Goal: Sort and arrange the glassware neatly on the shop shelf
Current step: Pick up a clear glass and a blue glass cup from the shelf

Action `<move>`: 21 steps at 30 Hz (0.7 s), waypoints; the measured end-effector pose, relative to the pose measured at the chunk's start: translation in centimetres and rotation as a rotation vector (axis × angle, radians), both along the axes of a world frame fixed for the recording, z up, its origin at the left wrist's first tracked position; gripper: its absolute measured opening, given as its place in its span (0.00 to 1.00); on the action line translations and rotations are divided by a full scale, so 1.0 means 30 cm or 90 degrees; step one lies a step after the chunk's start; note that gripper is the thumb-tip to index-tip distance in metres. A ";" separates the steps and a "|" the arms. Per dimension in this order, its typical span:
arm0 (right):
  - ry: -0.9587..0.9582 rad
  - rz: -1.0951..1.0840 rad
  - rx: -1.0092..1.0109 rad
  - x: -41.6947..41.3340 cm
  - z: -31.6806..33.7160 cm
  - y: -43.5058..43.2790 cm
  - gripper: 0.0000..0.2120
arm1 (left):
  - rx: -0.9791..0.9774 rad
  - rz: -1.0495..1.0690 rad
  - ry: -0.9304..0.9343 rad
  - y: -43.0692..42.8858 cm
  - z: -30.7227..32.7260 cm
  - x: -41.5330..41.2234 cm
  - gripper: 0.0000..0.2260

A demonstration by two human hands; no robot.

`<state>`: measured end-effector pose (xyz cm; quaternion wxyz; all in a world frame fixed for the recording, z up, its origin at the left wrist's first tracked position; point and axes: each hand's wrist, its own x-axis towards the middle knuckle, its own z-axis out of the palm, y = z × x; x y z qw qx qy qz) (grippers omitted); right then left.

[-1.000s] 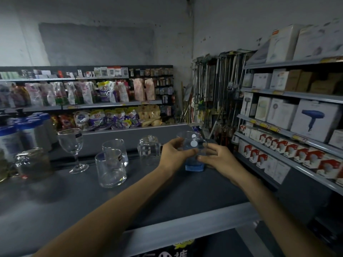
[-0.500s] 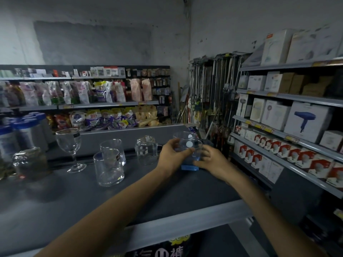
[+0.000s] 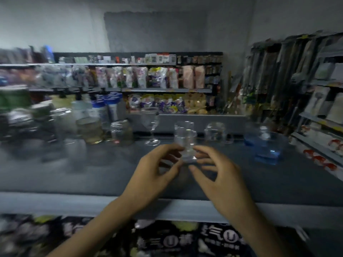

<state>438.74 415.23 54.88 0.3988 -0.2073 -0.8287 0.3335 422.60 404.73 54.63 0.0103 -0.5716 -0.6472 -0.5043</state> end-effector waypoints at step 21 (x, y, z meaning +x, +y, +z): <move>-0.097 0.393 0.071 -1.719 0.003 -1.707 0.20 | -0.211 0.598 0.253 -2.080 -0.036 -1.353 0.20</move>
